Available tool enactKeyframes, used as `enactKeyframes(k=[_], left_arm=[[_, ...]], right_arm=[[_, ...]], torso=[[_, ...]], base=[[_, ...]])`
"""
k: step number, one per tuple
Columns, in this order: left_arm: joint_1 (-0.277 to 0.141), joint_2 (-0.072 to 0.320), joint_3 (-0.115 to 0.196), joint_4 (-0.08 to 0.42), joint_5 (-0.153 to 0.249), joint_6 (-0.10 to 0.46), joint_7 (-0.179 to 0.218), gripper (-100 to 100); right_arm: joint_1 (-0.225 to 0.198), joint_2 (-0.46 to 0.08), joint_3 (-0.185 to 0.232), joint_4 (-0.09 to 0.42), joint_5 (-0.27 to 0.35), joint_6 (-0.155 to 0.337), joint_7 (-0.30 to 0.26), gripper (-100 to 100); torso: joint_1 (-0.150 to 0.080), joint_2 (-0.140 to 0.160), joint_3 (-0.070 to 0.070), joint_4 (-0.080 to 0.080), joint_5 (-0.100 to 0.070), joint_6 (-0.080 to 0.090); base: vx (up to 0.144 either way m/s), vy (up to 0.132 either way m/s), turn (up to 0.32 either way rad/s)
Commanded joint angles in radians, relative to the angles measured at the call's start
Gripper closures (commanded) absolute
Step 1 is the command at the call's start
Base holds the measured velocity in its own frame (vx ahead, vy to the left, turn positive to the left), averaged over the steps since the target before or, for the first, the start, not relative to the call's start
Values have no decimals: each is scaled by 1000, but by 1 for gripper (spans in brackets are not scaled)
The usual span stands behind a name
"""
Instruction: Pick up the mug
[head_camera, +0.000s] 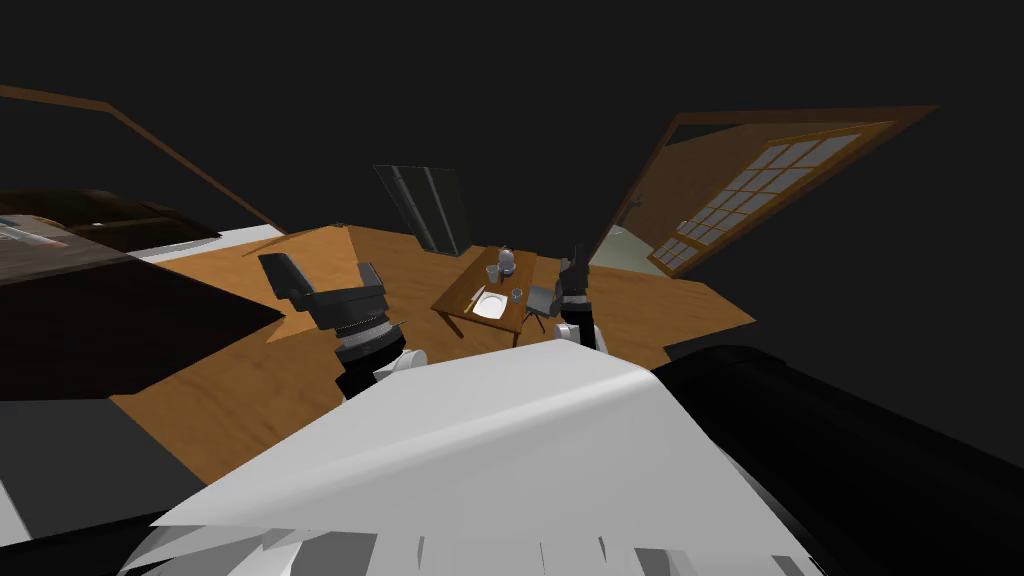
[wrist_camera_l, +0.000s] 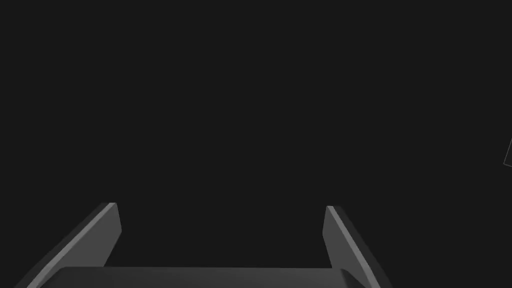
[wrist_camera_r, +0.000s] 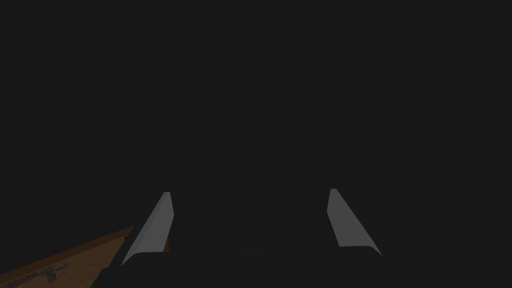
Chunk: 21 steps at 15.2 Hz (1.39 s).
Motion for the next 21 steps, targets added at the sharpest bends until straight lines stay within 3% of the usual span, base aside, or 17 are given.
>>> enactKeyframes(k=[1, 8, 14, 15, 17, 18, 20, 21], left_arm=[[0, 0, 0, 0, 0, 0, 0, 0], [0, 0, 0, 0, 0, 0, 0, 0], [0, 0, 0, 0, 0, 0, 0, 0], [0, 0, 0, 0, 0, 0, 0, 0], [0, 0, 0, 0, 0, 0, 0, 0], [0, 0, 0, 0, 0, 0, 0, 0], [0, 0, 0, 0, 0, 0, 0, 0], [0, 0, 0, 0, 0, 0, 0, 0]], right_arm=[[1, -43, 9, 15, 3, -4, 0, -100], [5, -156, 42, 74, 16, -22, -1, -100], [7, -294, 97, 169, 36, -48, -2, -100], [8, -319, 119, 206, 44, -58, -3, -100], [8, -348, 119, 207, 44, -58, -3, -100], [8, -380, 142, 248, 53, -69, -4, -100], [8, -401, 142, 248, 53, -69, -4, -100], [8, -438, 167, 291, 62, -81, -6, -100]], torso=[[0, 0, 0, 0, 0, 0], [1, 2, 1, 0, 0, 0], [2, 2, 1, 0, 0, -1], [2, 2, 1, 0, 0, 0], [2, 2, 1, 0, 0, 0], [1, 1, 1, 0, 0, 0], [1, 1, 1, 0, 0, -1], [1, 1, 0, 0, 0, 0]], base=[[-9, 8, 61], [-21, 18, 100], [-23, 30, 165], [-24, 37, 238], [-14, 26, 121], [-8, 24, 154], [-7, 19, 133], [-5, 21, 198]])
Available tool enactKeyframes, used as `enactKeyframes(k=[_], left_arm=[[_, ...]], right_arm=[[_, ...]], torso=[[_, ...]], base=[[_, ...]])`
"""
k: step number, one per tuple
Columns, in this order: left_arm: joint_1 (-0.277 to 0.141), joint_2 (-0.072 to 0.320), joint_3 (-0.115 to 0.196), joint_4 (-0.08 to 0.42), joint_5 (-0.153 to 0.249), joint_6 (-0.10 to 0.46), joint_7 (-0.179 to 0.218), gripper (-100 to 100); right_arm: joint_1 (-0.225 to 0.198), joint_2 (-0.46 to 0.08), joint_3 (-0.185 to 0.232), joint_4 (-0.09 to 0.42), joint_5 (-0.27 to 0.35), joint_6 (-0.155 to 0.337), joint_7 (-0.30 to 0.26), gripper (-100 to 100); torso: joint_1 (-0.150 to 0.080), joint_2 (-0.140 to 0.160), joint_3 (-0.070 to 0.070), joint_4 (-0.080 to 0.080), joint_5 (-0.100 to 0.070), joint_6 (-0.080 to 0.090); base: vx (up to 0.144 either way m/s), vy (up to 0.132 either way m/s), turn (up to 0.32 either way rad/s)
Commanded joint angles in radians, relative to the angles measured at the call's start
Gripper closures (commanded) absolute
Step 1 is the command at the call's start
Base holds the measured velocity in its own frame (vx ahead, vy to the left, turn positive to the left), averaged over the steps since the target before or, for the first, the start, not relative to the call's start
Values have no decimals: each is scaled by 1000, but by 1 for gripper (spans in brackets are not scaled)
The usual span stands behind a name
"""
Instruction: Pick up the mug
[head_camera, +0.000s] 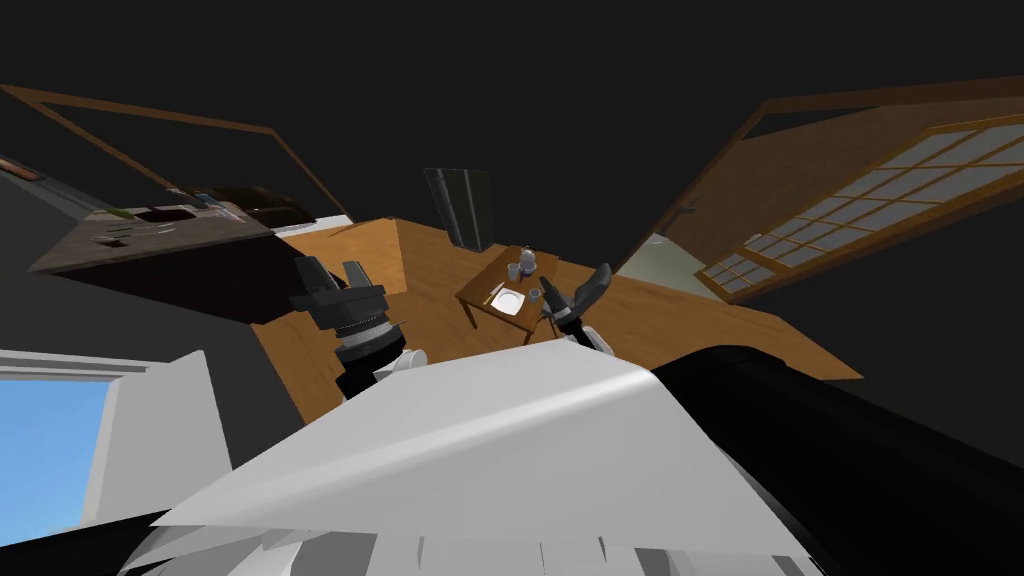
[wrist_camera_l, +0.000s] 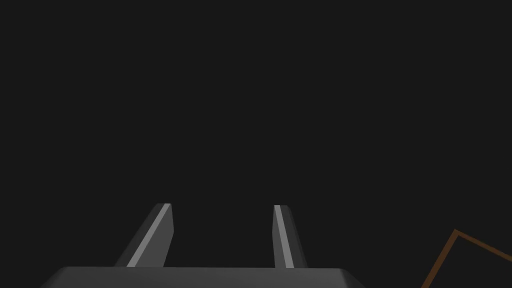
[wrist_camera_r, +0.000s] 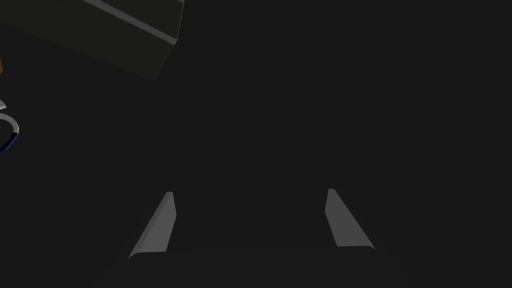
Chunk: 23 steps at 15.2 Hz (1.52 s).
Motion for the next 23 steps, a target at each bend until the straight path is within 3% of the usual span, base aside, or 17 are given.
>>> enactKeyframes(k=[1, 2, 4, 5, 7, 8, 10, 13, 15, 18, 20, 21, 23], left_arm=[[0, 0, 0, 0, 0, 0, 0, 0], [0, 0, 0, 0, 0, 0, 0, 0], [0, 0, 0, 0, 0, 0, 0, 0], [0, 0, 0, 0, 0, 0, 0, 0], [0, 0, 0, 0, 0, 0, 0, 0], [0, 0, 0, 0, 0, 0, 0, 0], [0, 0, 0, 0, 0, 0, 0, 0], [0, 0, 0, 0, 0, 0, 0, 0], [0, 0, 0, 0, 0, 0, 0, 0], [0, 0, 0, 0, 0, 0, 0, 0], [0, 0, 0, 0, 0, 0, 0, 0], [0, 0, 0, 0, 0, 0, 0, 0], [0, 0, 0, 0, 0, 0, 0, 0]], right_arm=[[6, -45, 21, 21, 8, -4, 1, -100], [6, -73, 47, 64, 18, -16, -1, -100], [6, -100, 47, 67, 18, -16, -1, -100], [5, -131, 75, 109, 27, -28, -3, -100], [5, -156, 75, 115, 27, -28, -3, -100], [4, -191, 104, 153, 37, -40, -4, -100], [4, -212, 104, 165, 37, -40, -4, -100], [0, -296, 163, 240, 57, -64, -9, -100], [0, -325, 163, 269, 57, -64, -9, -100], [-6, -403, 226, 358, 78, -88, -14, -100], [-6, -434, 226, 377, 78, -88, -14, -100], [-10, -470, 258, 422, 88, -100, -18, -100], [-10, -488, 258, 433, 88, -100, -18, -100]], torso=[[0, 0, 0, 0, 0, 0], [0, 0, 0, 0, 0, 0], [0, 0, 0, 0, 0, 0], [0, 0, 0, 0, 0, 1], [0, 0, 0, 0, 0, 0], [0, -1, 0, 0, 0, 1], [0, -1, -1, 0, 0, 0], [-1, -1, 0, 0, 0, 0], [-1, -1, -1, 0, 0, 0], [-1, -2, -1, 0, 0, 0], [-2, -2, -1, 0, 0, 0], [-2, -2, -1, 0, 0, 1], [-2, -2, -1, 0, 0, 0]], base=[[-5, 21, 199], [-22, 17, 205], [-4, 19, 162], [4, 21, 244], [8, 15, 151], [10, 15, 170], [8, 10, 155], [9, 10, 268], [15, 2, 163], [16, 5, 257], [19, -5, 181], [19, -2, 249], [18, -7, 174]])
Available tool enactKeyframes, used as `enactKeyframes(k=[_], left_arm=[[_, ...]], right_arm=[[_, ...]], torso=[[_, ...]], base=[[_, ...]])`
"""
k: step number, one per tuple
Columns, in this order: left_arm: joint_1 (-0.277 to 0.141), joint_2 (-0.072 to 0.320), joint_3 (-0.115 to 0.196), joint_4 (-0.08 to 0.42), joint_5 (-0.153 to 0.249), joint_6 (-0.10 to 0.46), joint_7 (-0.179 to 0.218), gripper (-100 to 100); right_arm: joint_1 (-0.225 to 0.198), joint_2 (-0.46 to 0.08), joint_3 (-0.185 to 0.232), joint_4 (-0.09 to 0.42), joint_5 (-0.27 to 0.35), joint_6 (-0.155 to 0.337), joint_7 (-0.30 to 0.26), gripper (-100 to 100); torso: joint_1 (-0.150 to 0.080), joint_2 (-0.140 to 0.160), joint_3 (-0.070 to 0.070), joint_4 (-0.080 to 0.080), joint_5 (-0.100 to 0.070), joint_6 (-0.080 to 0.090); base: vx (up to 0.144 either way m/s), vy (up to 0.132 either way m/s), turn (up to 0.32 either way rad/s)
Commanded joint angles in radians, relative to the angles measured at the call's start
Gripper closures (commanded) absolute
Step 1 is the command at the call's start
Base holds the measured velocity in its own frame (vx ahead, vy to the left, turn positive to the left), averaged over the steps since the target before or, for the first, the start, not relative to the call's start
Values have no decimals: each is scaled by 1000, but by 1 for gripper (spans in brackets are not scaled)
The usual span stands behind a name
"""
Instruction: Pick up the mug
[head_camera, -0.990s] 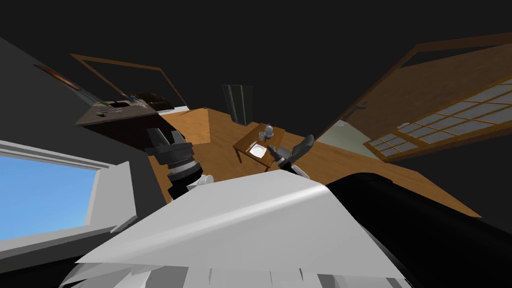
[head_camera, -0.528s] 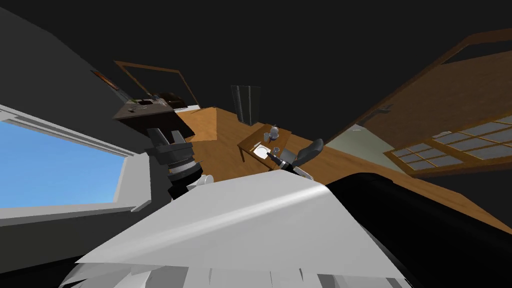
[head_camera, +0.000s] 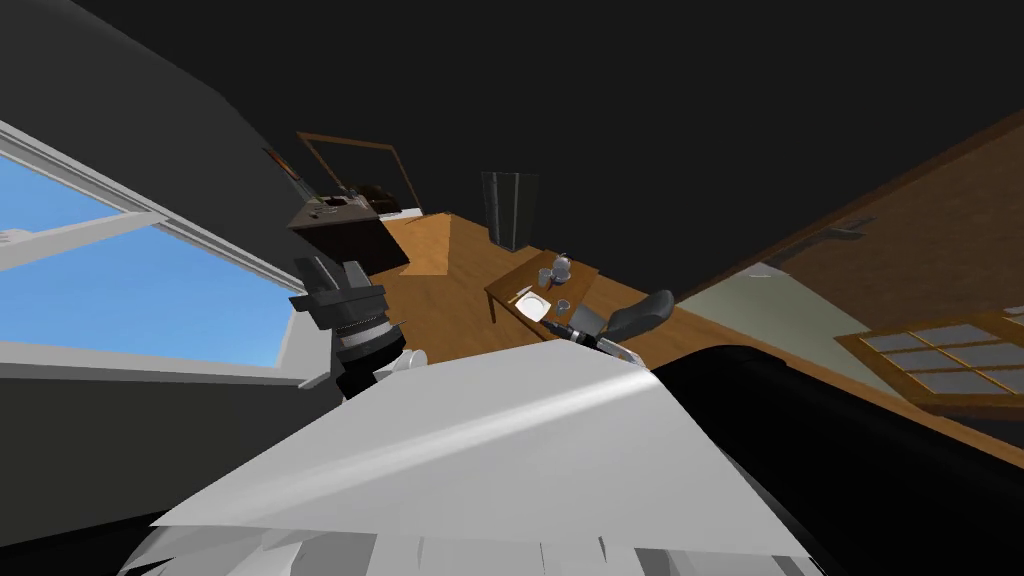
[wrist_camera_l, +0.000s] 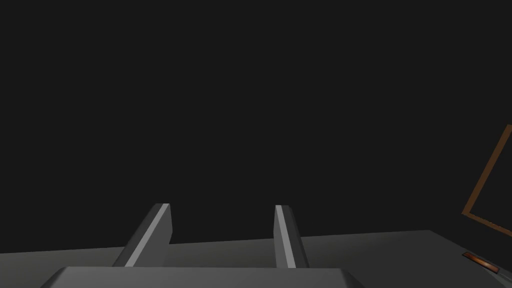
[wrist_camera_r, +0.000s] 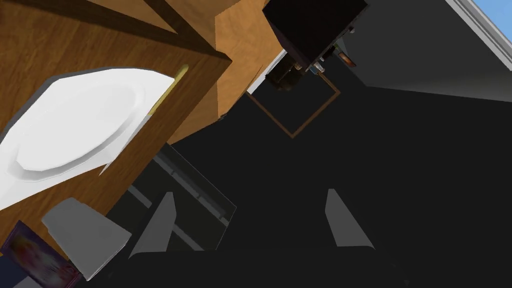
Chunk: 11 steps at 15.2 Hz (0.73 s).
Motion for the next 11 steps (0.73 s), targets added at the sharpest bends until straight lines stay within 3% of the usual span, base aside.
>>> enactKeyframes(k=[1, 3, 6, 7, 8, 11], left_arm=[[0, 0, 0, 0, 0, 0, 0, 0], [0, 0, 0, 0, 0, 0, 0, 0], [0, 0, 0, 0, 0, 0, 0, 0], [0, 0, 0, 0, 0, 0, 0, 0], [0, 0, 0, 0, 0, 0, 0, 0], [0, 0, 0, 0, 0, 0, 0, 0]], right_arm=[[-8, -50, 37, 50, 11, -19, -4, -100], [-8, -63, 37, 74, 11, -19, -4, -100], [-18, -137, 101, 164, 31, -41, -11, -100], [-18, -161, 101, 187, 31, -41, -11, -100], [-24, -187, 134, 216, 41, -52, -15, -100], [-24, -207, 134, 243, 41, -52, -15, -100]], torso=[[0, 0, 0, 0, 0, 0], [0, 0, 0, 0, 0, -1], [0, -1, 0, 0, 0, -1], [-1, -1, -1, 0, 0, -1], [-1, -1, -1, 0, 0, -1], [-1, -1, -1, 0, 0, 0]], base=[[19, -6, 228], [19, -11, 183], [25, -11, 275], [30, -21, 299], [30, -23, 336], [20, -18, 91]])
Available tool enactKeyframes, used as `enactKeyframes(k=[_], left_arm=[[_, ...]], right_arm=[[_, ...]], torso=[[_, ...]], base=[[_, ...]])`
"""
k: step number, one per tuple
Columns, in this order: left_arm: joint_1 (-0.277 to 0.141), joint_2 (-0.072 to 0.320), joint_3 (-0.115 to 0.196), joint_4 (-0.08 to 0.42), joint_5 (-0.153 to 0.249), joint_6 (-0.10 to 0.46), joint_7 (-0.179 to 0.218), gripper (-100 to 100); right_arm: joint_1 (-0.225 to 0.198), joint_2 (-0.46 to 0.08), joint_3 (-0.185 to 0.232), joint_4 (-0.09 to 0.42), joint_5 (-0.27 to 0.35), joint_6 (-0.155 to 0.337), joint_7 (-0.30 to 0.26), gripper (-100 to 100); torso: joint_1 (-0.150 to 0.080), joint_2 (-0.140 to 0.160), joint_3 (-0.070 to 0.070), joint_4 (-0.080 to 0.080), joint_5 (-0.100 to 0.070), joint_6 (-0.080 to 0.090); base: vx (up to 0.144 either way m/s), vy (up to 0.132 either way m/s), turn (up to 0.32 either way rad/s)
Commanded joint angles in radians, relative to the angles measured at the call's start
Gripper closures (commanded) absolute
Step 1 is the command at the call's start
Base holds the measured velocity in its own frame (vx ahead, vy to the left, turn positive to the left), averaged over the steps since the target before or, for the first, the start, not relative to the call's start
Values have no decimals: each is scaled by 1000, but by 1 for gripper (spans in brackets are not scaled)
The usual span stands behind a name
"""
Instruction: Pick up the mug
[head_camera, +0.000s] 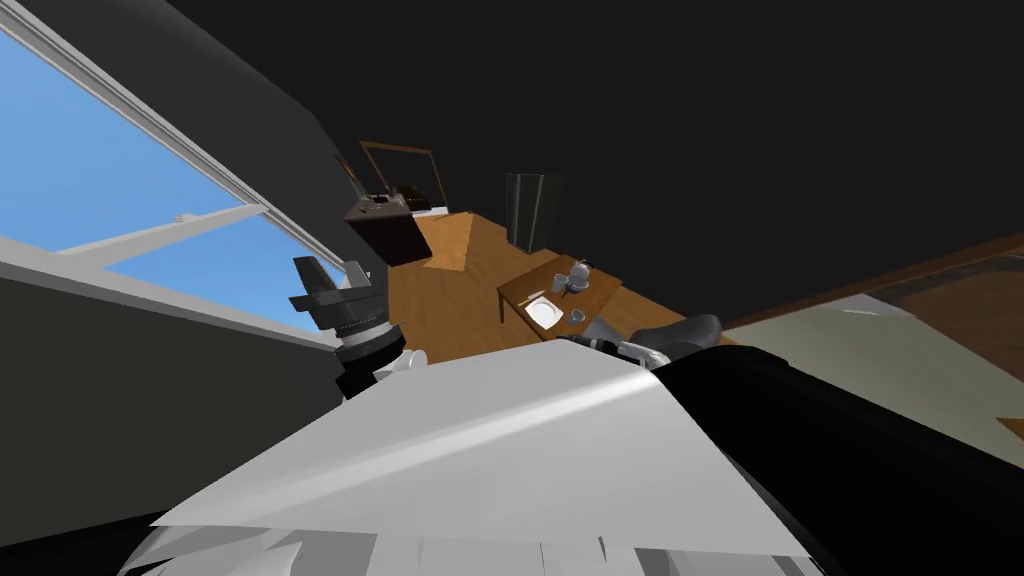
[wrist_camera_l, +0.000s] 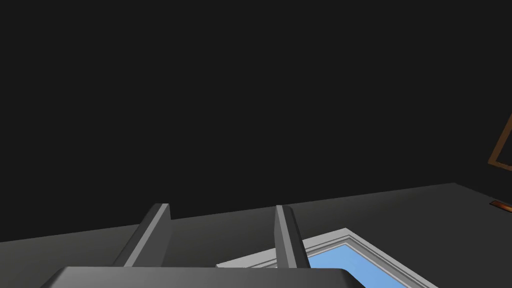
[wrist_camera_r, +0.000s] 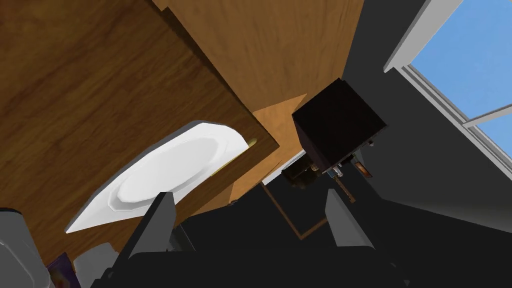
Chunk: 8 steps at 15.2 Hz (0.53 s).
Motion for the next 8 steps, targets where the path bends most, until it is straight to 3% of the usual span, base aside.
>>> enactKeyframes(k=[1, 2, 5, 7, 8], left_arm=[[0, 0, 0, 0, 0, 0, 0, 0], [0, 0, 0, 0, 0, 0, 0, 0], [0, 0, 0, 0, 0, 0, 0, 0], [0, 0, 0, 0, 0, 0, 0, 0], [0, 0, 0, 0, 0, 0, 0, 0]], right_arm=[[-7, -43, 35, 50, 11, -18, 0, -100], [-7, -43, 35, 75, 11, -18, 0, -100], [-21, -117, 99, 160, 30, -38, -8, -100], [-21, -120, 99, 184, 30, -38, -8, -100], [-29, -153, 130, 220, 39, -47, -13, -100]], torso=[[0, 0, 0, 0, 0, 0], [0, 0, 0, 0, 0, -1], [-1, -1, 0, 0, 0, -1], [-1, -1, -1, 0, 0, -1], [-1, -1, 0, 0, 0, 0]], base=[[13, -6, 208], [17, -12, 305], [27, -30, 277], [24, -31, 195], [25, -22, 236]])
